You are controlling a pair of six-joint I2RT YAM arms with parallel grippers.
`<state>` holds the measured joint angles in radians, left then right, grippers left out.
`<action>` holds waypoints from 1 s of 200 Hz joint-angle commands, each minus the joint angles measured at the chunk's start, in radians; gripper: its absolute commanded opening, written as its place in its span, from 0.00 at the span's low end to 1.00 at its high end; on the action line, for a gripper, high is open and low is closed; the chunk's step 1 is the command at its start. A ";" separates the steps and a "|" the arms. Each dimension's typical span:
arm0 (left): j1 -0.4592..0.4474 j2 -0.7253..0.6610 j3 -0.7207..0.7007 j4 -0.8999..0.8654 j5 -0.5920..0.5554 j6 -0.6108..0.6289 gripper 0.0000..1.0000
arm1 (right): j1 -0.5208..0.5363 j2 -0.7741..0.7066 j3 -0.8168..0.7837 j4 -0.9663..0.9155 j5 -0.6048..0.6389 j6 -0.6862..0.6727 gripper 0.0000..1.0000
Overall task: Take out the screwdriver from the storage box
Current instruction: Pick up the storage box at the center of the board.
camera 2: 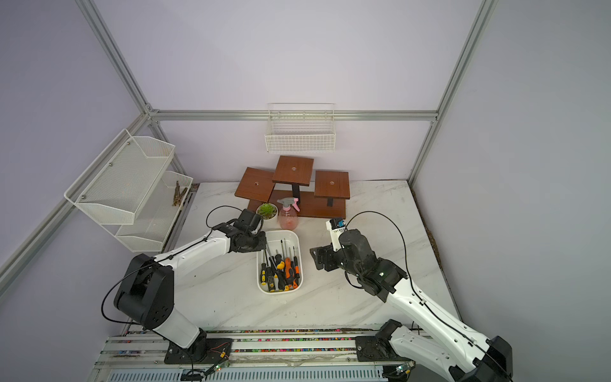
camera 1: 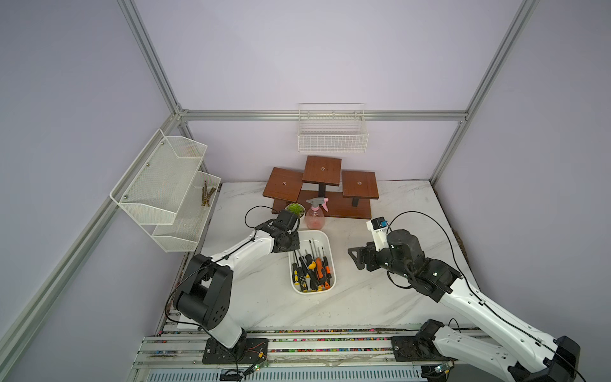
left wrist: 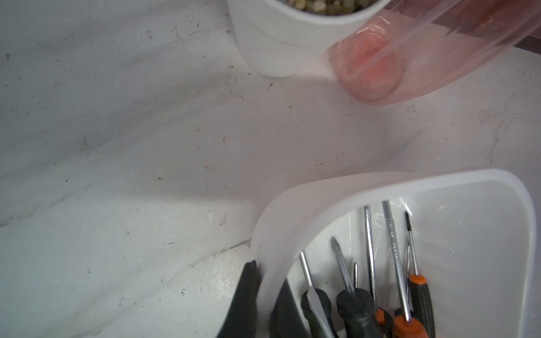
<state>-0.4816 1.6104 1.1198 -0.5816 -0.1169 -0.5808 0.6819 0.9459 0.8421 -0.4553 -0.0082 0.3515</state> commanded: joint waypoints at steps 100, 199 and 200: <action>-0.178 -0.127 -0.005 0.257 -0.204 0.038 0.00 | 0.133 0.098 0.002 0.048 0.104 0.042 0.88; -0.282 -0.242 -0.164 0.473 -0.441 0.015 0.00 | 0.218 0.295 -0.003 0.188 0.118 0.090 0.86; -0.282 -0.245 -0.166 0.476 -0.443 0.015 0.00 | 0.220 0.298 -0.002 0.189 0.118 0.090 0.85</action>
<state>-0.7620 1.4830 0.9768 -0.2520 -0.4454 -0.5411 0.8791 1.1801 0.8410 -0.3271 0.0925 0.4221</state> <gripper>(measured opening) 0.087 0.860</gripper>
